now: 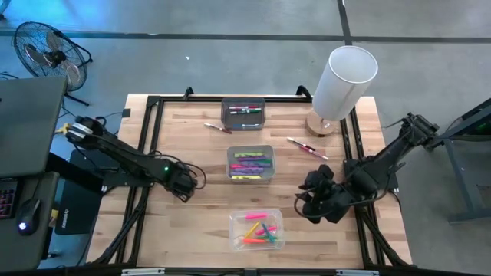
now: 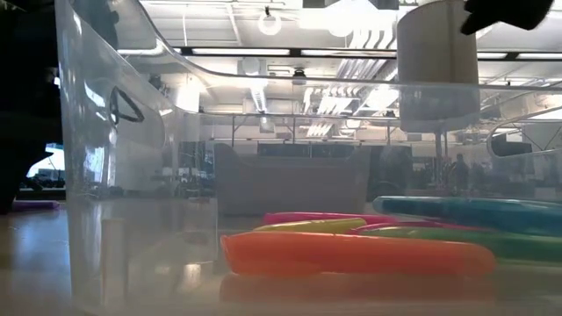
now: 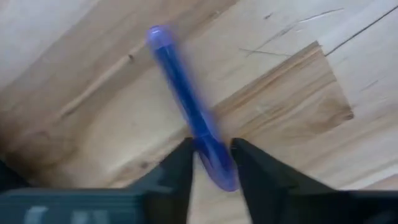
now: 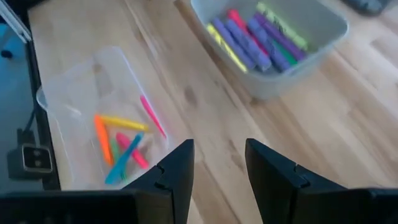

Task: Pick & Place Markers
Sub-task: Put the violet pen into the transparent bin

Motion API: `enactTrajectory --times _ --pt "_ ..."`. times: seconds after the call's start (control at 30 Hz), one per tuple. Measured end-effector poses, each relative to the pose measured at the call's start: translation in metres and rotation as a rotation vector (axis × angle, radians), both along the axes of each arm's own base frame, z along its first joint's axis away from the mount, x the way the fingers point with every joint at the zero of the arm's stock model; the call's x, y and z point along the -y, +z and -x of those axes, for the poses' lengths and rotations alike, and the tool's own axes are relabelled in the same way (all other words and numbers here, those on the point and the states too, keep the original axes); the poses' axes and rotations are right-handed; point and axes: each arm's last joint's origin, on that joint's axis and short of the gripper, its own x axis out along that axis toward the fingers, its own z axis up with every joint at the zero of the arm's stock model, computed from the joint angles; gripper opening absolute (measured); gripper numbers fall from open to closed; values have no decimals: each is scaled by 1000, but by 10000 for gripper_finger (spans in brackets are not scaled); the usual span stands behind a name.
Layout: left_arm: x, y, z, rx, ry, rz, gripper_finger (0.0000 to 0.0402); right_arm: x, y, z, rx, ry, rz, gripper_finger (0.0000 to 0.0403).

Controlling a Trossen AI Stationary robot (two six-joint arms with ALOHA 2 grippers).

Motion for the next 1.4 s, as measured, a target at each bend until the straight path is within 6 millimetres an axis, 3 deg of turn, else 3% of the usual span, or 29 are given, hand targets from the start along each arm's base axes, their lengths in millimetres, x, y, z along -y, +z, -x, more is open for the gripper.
enactTrajectory --times 0.1,0.13,0.27,0.4,0.63,0.8,0.97,1.23,1.4 --pt "3 6 -6 17 50 31 37 1 -5 8 -70 -60 -45 133" --pt "5 9 -10 41 75 57 28 2 -9 11 -88 -91 -60 133" --pt "11 20 -22 100 118 91 36 4 -35 22 -164 -207 -114 133" --pt "21 45 -36 188 124 91 30 5 -68 34 -212 -290 -166 133" --pt "40 112 -57 354 95 24 30 7 -112 56 -285 -361 -234 133" --pt "57 160 -92 486 -14 13 30 13 -123 67 -345 -390 -198 133" --pt "83 184 -145 543 -214 -21 30 20 -123 73 -417 -417 -121 133" --pt "121 188 -221 608 -474 -47 30 23 -123 77 -456 -416 -87 133" --pt "131 159 -243 534 -526 4 30 23 -123 77 -464 -412 -89 133"
